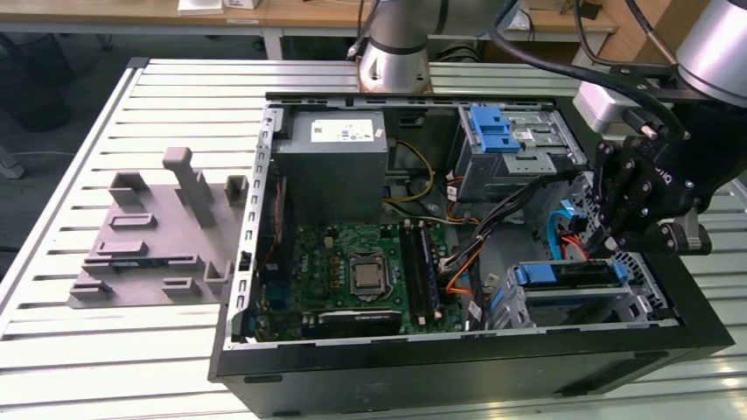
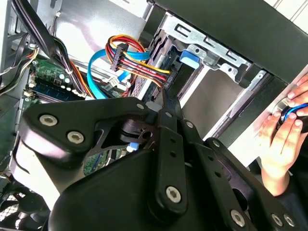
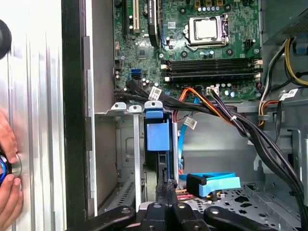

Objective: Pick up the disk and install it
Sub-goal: 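Insert the second disk wire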

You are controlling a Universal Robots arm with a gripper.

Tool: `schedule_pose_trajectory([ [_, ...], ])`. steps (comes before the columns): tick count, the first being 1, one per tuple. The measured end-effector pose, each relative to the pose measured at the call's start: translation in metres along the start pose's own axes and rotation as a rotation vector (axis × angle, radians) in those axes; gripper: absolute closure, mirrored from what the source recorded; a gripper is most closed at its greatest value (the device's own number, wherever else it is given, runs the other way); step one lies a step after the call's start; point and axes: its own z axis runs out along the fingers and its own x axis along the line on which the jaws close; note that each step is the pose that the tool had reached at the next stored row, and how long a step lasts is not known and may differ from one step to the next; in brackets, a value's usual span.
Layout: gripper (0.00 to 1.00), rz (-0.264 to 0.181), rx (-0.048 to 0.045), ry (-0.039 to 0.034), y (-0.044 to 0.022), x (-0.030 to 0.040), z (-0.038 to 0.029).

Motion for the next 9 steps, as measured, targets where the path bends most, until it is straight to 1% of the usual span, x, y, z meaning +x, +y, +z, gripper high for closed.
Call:
schedule_pose_trajectory([
  [4,0.89,0.0,0.007,-0.0007,0.0023,0.0004,-0.0042],
  [6,0.89,0.001,0.0091,-0.0019,0.0046,0.0005,-0.0044],
  [9,0.89,0.001,0.0095,-0.002,0.0076,0.0007,-0.0044],
])
